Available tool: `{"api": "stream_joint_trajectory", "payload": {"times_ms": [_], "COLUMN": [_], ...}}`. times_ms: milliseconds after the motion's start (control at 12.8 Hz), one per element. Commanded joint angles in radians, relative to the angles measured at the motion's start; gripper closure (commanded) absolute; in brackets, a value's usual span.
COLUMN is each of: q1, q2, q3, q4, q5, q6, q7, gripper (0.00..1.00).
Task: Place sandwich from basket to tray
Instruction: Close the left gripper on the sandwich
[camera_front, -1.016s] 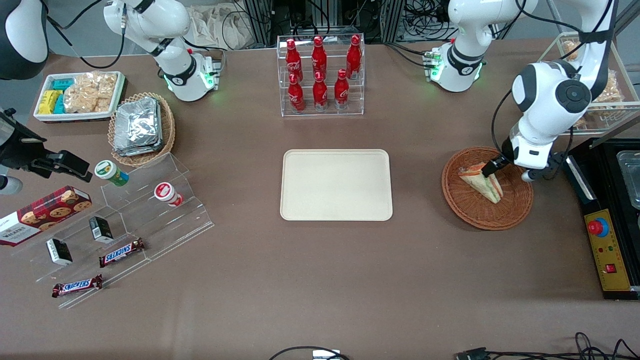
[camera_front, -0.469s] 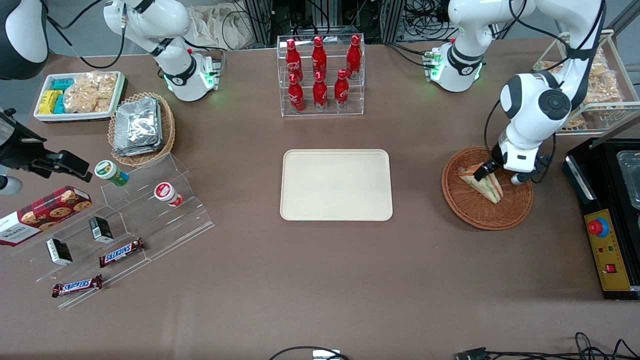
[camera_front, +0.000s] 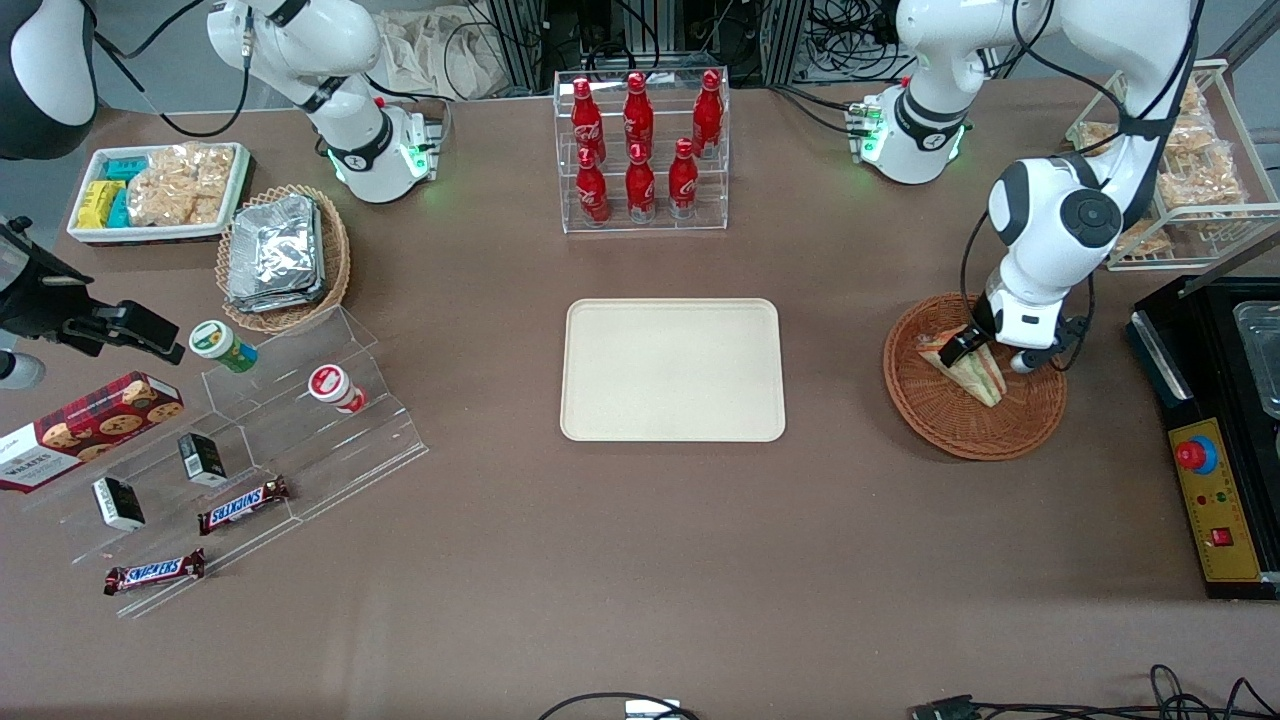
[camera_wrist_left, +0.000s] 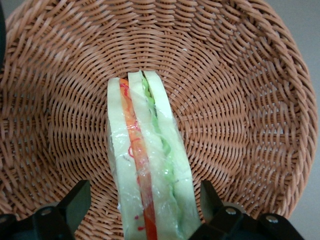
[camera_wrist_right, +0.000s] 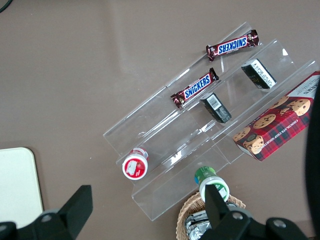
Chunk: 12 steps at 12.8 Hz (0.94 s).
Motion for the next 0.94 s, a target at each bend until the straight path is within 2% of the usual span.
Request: {"api": "stream_joint_trajectory", "payload": {"times_ms": [0,78,234,547,859], "q1": [0.003,0.003,0.002,0.000,-0.007], "q2": [-0.004,-0.011,-0.046,-0.161,-0.198], "q3": [0.000,-0.002,-0.002,-0.004,-0.011], "q4": [-0.019,-0.017,-0.008,0.053,0.203], "q5": [0.005,0.005,0.007,0.007,0.007], "q6": [0.037,0.036,0.010,-0.189,-0.411], "q7": [-0.016,-0.011,-0.002,0.086,0.273], "gripper": [0.69,0.76,0.82,0.83,0.83]}}
